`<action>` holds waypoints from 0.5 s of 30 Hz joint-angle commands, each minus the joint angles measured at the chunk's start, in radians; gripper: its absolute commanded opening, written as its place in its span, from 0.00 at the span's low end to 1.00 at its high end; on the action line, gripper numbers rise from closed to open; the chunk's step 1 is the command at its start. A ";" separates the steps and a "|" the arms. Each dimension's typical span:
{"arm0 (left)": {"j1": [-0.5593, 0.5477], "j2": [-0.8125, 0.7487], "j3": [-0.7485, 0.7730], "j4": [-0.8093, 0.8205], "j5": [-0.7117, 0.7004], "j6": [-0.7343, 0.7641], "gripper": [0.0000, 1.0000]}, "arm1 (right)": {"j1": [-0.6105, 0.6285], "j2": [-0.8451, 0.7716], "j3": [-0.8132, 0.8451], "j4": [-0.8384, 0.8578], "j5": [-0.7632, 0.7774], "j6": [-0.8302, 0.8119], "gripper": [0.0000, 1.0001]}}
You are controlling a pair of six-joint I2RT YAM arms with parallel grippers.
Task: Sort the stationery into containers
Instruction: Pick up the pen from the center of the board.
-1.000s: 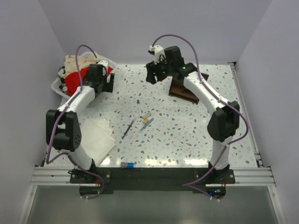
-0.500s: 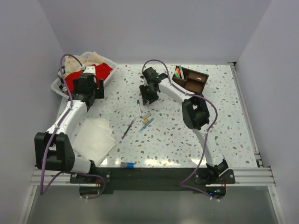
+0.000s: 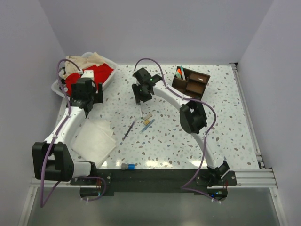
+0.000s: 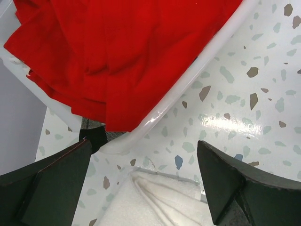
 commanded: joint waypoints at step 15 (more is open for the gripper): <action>0.004 -0.039 0.017 0.040 0.026 -0.035 0.99 | 0.038 0.122 0.050 -0.011 0.143 -0.004 0.09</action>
